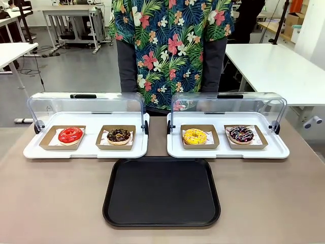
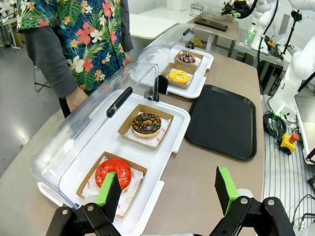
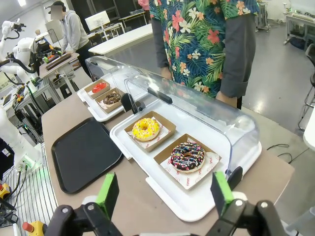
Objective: Move the fourth donut from the left to the tray.
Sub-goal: Pick up the Paper togo box containing the Donut indicated by the person and place it on the Handle tray.
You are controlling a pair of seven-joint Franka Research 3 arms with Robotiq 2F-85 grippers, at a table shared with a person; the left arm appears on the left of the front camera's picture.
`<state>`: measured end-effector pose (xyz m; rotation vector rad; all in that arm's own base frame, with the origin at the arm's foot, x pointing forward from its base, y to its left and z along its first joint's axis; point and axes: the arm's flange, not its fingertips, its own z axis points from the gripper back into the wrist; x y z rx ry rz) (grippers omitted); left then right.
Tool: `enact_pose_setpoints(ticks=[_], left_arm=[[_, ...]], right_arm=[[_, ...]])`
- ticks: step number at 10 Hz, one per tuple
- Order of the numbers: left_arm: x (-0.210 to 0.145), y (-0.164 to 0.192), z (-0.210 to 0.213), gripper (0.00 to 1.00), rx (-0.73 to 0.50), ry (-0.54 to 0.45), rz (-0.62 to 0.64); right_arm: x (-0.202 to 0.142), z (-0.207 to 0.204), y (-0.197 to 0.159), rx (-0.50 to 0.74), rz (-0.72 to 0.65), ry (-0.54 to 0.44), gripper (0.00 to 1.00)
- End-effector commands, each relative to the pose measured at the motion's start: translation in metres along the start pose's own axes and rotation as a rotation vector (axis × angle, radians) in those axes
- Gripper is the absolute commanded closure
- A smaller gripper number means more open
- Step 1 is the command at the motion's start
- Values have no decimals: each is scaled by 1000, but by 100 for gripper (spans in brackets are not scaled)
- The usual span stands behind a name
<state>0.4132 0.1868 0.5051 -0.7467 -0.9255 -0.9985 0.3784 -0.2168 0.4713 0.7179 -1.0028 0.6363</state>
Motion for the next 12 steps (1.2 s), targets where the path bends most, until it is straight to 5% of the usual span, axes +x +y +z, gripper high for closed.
enact_pose_setpoints(ticks=[1,12], left_arm=[[1,-2,1,0,-11,1,-10],[1,-2,1,0,-11,1,-10]], right_arm=[[3,-1,-3,1,27,-26,0],[3,-1,-3,1,27,-26,0]])
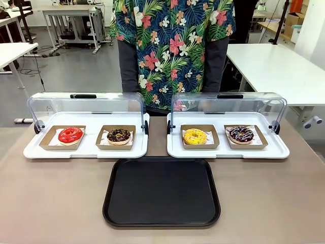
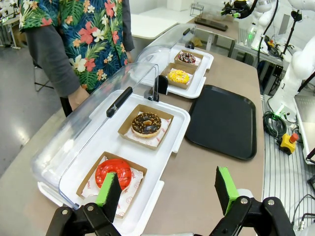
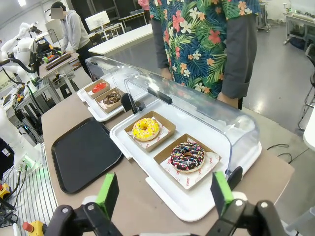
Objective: Move the fourth donut from the left to the tray.
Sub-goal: Pick up the Paper togo box containing the Donut indicated by the person and place it on the Handle tray.
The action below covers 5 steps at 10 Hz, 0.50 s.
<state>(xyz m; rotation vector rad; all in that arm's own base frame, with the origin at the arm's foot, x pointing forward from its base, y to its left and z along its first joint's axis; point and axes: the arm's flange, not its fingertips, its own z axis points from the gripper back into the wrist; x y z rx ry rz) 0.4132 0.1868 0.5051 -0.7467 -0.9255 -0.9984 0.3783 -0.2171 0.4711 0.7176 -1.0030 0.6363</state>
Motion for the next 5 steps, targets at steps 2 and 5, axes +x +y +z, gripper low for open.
enact_pose_setpoints(ticks=[2,5], left_arm=[[1,-2,1,0,-11,1,-10],[1,-2,1,0,-11,1,-10]], right_arm=[[3,-1,-3,2,27,-26,0],[3,-1,-3,2,27,-26,0]])
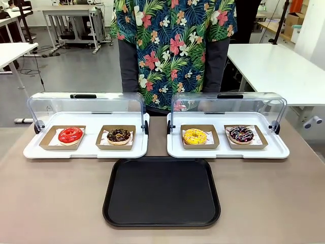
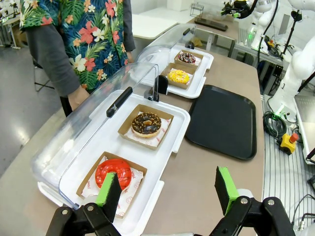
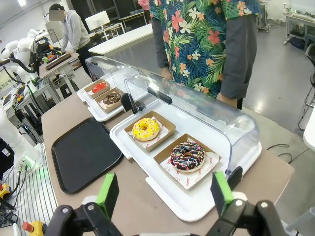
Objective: Move the fourth donut from the left to the tray.
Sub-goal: Pick up the Paper togo box containing the Donut indicated by the person and place it on the Handle tray.
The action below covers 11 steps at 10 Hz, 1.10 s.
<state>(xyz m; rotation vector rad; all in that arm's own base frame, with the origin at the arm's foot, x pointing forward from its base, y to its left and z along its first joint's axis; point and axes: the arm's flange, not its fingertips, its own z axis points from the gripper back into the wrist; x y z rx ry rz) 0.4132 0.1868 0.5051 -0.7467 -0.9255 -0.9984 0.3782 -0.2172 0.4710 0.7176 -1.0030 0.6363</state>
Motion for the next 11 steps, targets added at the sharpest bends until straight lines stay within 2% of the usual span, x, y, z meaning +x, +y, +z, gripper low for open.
enact_pose_setpoints(ticks=[1,11], left_arm=[[1,-2,1,0,-11,1,-10],[1,-2,1,0,-11,1,-10]], right_arm=[[4,-1,-3,2,27,-26,0],[4,-1,-3,2,27,-26,0]])
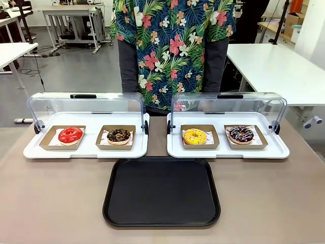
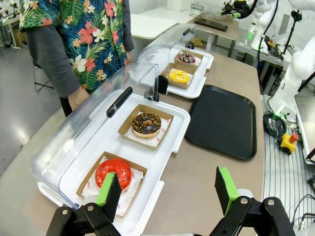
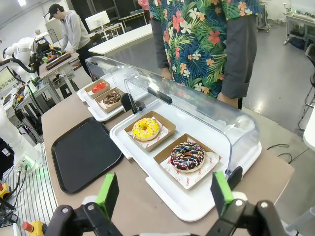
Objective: Move the fourth donut from the left to the tray.
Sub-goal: Pick up the Paper togo box containing the Donut indicated by the person and place it on the Handle tray.
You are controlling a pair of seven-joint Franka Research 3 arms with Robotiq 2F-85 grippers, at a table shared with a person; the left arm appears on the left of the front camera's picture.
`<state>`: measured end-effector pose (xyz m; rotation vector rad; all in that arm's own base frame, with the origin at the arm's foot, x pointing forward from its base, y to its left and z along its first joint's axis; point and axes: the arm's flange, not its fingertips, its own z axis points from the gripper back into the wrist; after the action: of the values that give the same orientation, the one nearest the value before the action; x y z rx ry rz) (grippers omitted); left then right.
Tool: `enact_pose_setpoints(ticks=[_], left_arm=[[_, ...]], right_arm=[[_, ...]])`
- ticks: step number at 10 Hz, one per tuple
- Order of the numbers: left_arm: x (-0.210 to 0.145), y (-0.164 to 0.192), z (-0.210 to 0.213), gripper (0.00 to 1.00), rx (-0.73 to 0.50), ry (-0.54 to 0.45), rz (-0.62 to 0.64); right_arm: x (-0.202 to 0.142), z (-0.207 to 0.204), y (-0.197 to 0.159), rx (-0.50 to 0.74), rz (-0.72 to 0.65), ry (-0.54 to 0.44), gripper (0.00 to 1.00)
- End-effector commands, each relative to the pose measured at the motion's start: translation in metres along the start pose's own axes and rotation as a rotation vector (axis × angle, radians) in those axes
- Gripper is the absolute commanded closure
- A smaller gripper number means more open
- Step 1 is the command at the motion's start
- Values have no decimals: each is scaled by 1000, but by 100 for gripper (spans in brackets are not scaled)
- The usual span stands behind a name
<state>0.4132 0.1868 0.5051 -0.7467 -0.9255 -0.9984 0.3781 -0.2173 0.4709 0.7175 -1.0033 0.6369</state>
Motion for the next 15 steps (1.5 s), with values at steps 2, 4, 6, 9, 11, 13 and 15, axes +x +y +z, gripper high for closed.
enact_pose_setpoints(ticks=[2,4,6,9,11,13,15], left_arm=[[1,-2,1,0,-11,1,-10],[1,-2,1,0,-11,1,-10],[1,-2,1,0,-11,1,-10],[1,-2,1,0,-11,1,-10],[1,-2,1,0,-11,1,-10],[1,-2,1,0,-11,1,-10],[1,-2,1,0,-11,1,-10]], right_arm=[[4,-1,-3,1,26,-26,0],[4,-1,-3,1,26,-26,0],[4,-1,-3,1,26,-26,0],[4,-1,-3,1,26,-26,0],[4,-1,-3,1,26,-26,0],[4,-1,-3,1,26,-26,0],[4,-1,-3,1,26,-26,0]])
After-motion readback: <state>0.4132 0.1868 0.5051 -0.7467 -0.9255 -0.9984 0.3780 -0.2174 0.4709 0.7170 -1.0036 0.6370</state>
